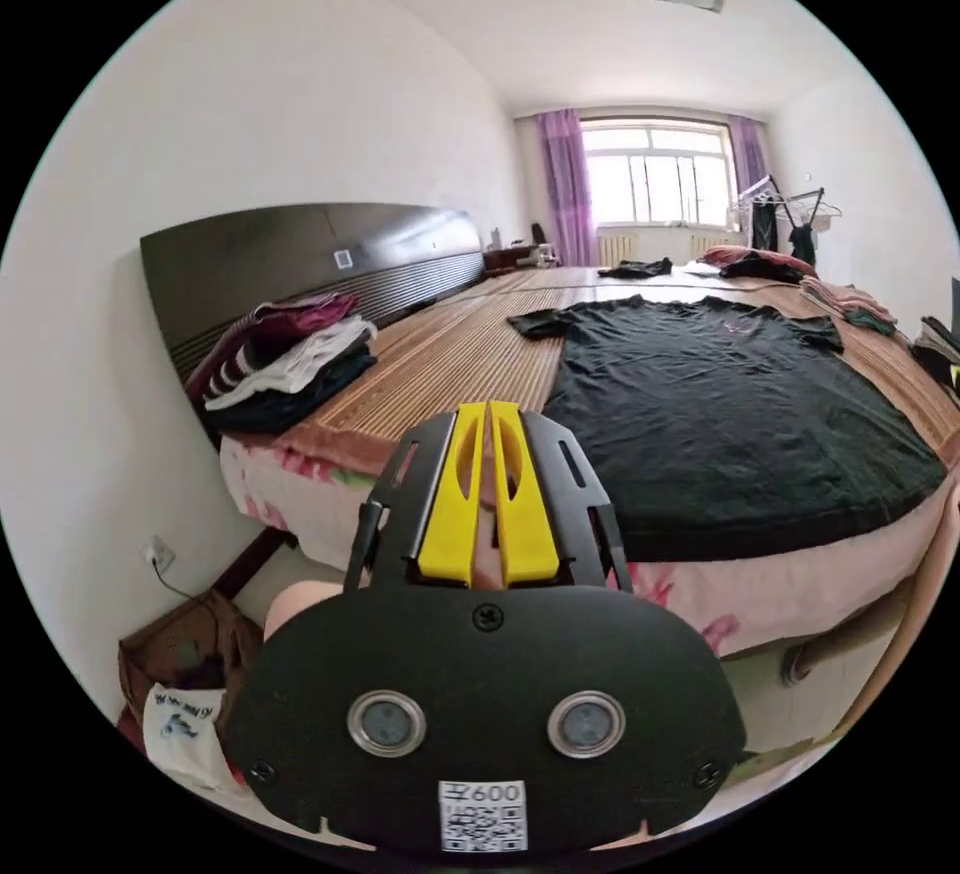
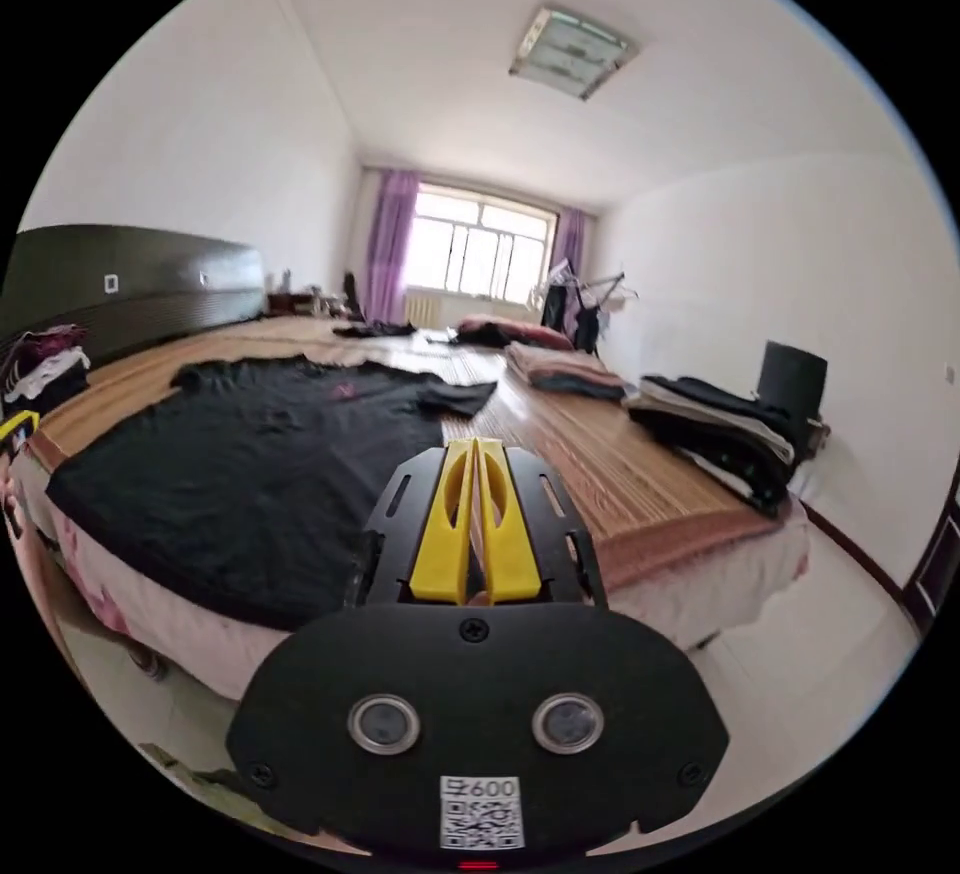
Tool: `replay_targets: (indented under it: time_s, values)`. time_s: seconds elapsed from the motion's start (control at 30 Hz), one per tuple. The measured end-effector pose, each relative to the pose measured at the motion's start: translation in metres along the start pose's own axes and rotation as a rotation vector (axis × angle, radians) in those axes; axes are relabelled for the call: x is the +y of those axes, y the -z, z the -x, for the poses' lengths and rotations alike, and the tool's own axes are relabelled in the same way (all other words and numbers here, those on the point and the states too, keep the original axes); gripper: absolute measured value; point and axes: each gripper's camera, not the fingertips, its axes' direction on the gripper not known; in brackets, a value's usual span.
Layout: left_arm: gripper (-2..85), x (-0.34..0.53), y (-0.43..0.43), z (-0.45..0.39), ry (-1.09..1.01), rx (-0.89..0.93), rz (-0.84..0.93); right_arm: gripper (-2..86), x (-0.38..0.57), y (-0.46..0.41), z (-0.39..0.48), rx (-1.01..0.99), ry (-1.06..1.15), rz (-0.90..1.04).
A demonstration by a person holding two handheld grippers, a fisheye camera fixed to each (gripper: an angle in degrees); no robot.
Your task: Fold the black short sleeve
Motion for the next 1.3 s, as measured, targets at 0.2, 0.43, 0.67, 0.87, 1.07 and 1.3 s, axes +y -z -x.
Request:
replay_targets:
  time_s: [0.2, 0.43, 0.67, 0.87, 1.07, 1.3]
  values:
    - [8.4, -0.054, -0.045, -0.175, -0.237, 0.476, 0.044, -0.8, -0.035, -0.073, -0.115, -0.310, -0.512, -0.047]
    - [9.6, -0.151, -0.143, -0.473, -0.553, 0.754, 0.054, -0.8, -0.070, -0.157, -0.136, -0.491, -0.492, 0.095]
    - [12.3, -0.223, -0.291, -0.738, -0.650, 0.793, 0.231, -0.8, -0.108, -0.152, -0.084, -0.363, -0.235, 0.238]
    - [11.9, -0.240, -0.418, -0.840, -0.420, 0.816, 0.386, -0.8, -0.121, -0.136, -0.067, -0.580, -0.223, 0.206]
    - [10.2, -0.216, -0.466, -0.872, -0.449, 0.855, 0.417, -0.8, -0.134, -0.115, -0.028, -0.554, -0.193, 0.205]
    - [4.0, -0.196, -0.487, -0.880, -0.467, 0.798, 0.396, -0.9, -0.154, -0.083, 0.051, -0.470, 0.071, 0.201]
